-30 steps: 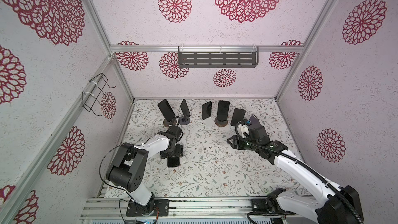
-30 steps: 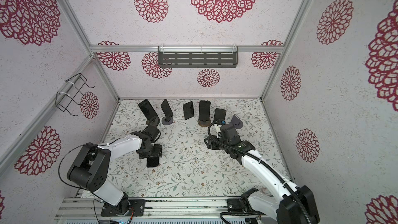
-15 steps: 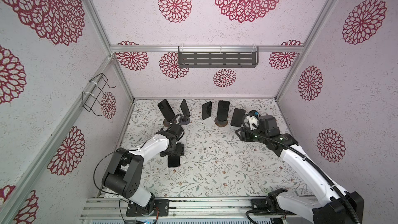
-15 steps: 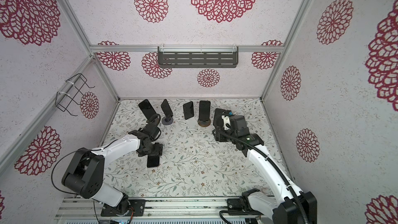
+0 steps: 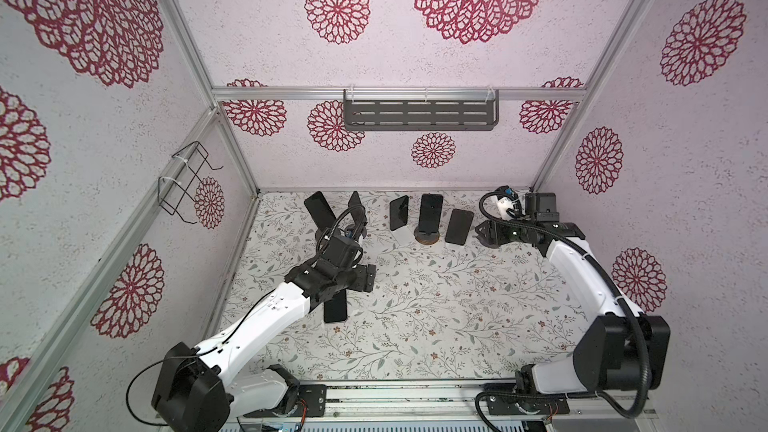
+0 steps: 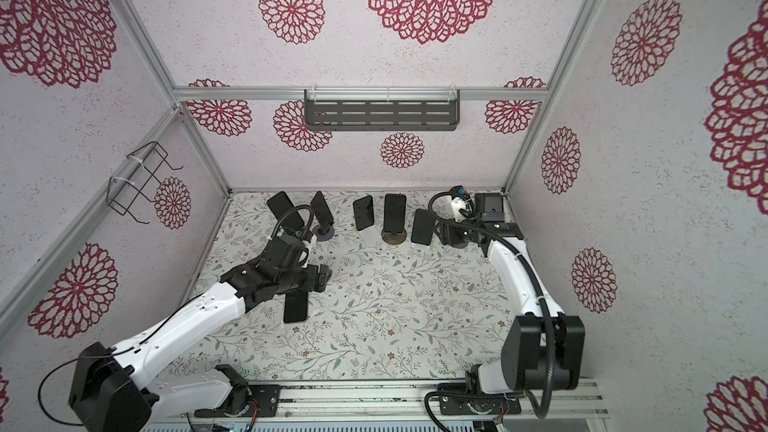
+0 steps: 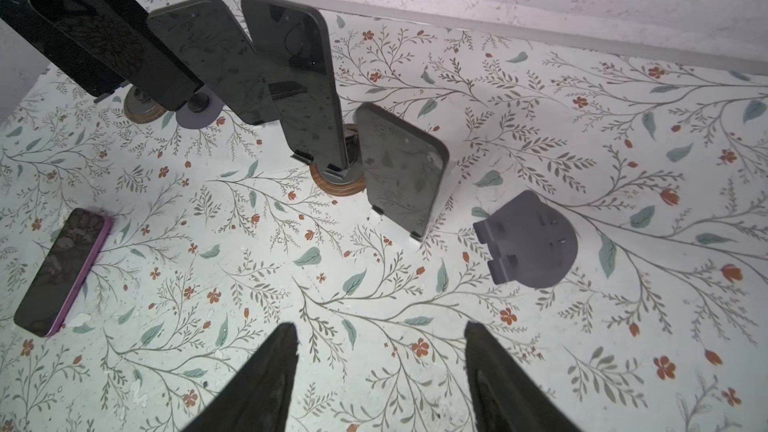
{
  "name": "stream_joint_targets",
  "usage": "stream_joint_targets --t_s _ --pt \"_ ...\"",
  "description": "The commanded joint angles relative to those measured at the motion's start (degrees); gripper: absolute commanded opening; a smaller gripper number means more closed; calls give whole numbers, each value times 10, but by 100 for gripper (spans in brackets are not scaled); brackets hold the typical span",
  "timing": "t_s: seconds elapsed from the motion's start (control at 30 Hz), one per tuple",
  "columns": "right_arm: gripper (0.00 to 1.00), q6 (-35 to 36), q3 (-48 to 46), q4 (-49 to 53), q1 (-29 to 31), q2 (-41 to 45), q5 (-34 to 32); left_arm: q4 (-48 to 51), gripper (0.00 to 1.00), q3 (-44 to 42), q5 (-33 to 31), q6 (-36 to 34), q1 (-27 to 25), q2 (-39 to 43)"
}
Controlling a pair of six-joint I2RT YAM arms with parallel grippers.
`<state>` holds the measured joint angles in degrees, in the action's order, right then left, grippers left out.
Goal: Remove the phone from the phone stand
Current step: 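Raise the left gripper off the phone while the right arm moves toward the stands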
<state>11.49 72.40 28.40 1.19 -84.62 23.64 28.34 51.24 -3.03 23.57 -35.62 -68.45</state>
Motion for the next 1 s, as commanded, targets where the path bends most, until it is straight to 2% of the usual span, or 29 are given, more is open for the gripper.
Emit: stream_joint_targets --t_s 0.0,0.17,0.43,0.63,0.73,0.97 --pt "67 128 62 50 -11 -57 79 -129 92 -52 65 -2 -27 30" --pt "66 205 171 130 -23 -162 135 -198 93 -98 69 -1 -78 41" --pt "66 229 294 176 -32 -282 133 -232 93 -127 53 16 -102 25" --pt "63 246 309 188 -32 -316 181 -224 93 -118 48 5 -102 18" --pt "61 262 297 184 -32 -318 212 -233 93 -117 78 -5 -102 12" --pt "56 264 307 172 -41 -334 231 -244 92 -123 93 3 -102 14"
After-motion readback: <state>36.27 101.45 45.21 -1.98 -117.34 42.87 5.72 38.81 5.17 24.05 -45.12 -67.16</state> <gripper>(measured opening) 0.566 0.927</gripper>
